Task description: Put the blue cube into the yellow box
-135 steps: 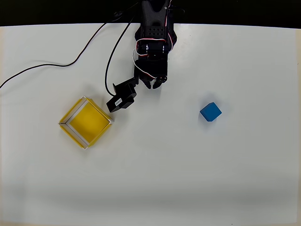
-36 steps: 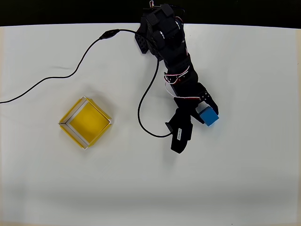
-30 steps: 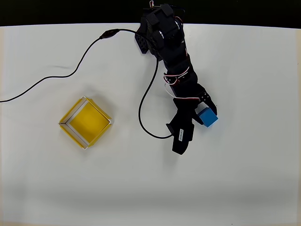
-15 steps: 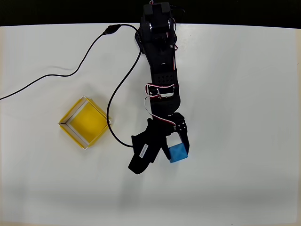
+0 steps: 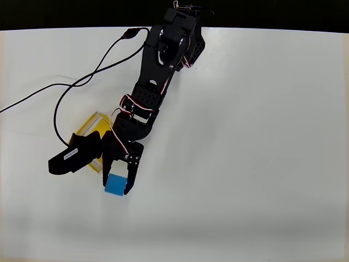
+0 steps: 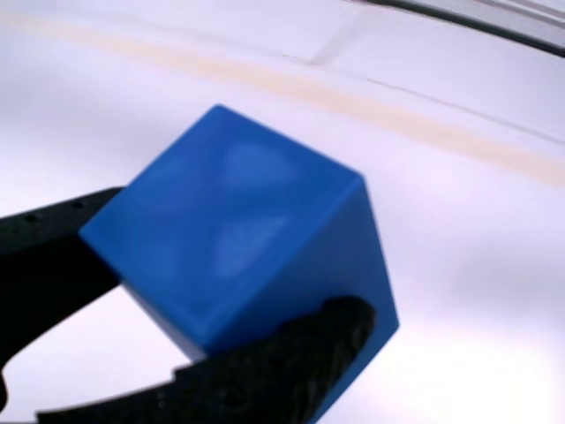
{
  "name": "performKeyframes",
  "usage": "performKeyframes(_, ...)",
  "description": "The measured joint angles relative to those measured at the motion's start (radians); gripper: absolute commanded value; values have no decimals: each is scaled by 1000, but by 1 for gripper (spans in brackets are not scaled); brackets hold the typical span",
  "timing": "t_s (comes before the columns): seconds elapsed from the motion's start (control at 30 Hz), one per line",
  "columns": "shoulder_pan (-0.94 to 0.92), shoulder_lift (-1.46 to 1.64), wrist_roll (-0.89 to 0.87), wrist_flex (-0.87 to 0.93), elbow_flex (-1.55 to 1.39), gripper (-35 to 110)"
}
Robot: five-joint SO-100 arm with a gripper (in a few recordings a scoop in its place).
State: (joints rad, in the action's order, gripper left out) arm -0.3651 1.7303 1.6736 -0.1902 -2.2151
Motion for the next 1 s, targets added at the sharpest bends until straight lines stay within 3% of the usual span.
performKeyframes(0.5, -130, 138, -66, 172, -109, 14)
performKeyframes(1.0, -164, 252, -28, 137, -351, 17)
